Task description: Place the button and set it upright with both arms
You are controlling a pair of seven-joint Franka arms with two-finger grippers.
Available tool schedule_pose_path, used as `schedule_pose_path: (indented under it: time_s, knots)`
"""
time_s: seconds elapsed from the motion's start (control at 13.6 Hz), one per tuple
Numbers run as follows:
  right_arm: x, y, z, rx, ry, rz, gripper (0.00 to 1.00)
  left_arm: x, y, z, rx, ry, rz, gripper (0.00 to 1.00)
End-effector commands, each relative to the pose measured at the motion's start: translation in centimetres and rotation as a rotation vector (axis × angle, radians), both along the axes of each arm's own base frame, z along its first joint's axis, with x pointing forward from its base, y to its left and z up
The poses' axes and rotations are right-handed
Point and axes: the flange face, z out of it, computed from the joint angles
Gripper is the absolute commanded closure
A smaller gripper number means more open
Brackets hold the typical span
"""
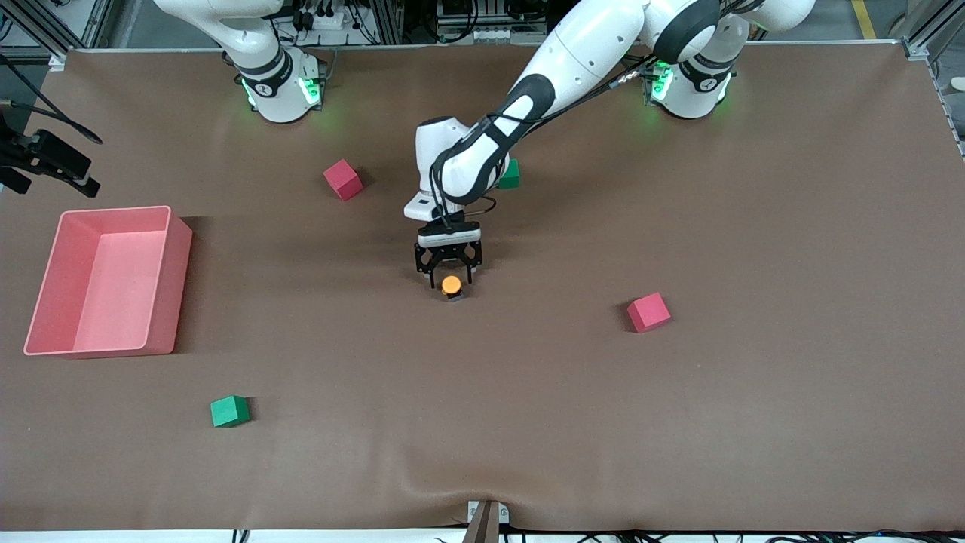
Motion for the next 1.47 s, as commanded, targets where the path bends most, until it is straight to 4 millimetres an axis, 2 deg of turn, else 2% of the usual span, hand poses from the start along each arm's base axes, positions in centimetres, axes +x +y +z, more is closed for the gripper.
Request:
schedule_pose_path:
  time_s: [0.0,0.07,0.22,0.44,0.66,0.88,1.03,1.18,1.4]
  knots:
    - [-0.6,-0.1,0.1,-0.011,-0.001,0.007,0.00,-1.2,-1.8,3.1,-0.122,0.034,0.076,0.00]
    - [-0.6,-0.1,0.2,-0.011,-0.003,0.007,0.00,-1.4,-2.0,4.4,-0.151,0.064,0.115,0.00]
    - [-0.6,-0.1,0.2,-0.011,-0.003,0.007,0.00,-3.4,-3.4,7.1,-0.180,0.126,0.179,0.00]
    - [-0.6,-0.1,0.1,-0.011,-0.002,0.009,0.00,-4.4,-3.6,10.6,-0.117,0.201,0.200,0.00]
    - [-0.6,-0.1,0.1,-0.011,-0.001,0.007,0.00,-3.5,-2.2,17.1,-0.057,0.333,0.208,0.00]
    - [-0.6,-0.1,0.1,-0.009,0.001,0.008,0.00,1.0,2.4,26.3,-0.063,0.440,0.186,0.00]
    - [-0.6,-0.2,0.1,-0.009,0.000,0.008,0.00,3.7,6.9,32.0,-0.007,0.489,0.145,0.00]
    - [-0.6,-0.3,0.1,-0.009,0.000,0.006,0.00,5.9,12.1,36.6,0.076,0.549,0.059,0.00]
    - [-0.6,-0.5,0.1,-0.009,-0.002,0.001,0.00,8.4,20.1,41.8,0.181,0.645,-0.053,0.00]
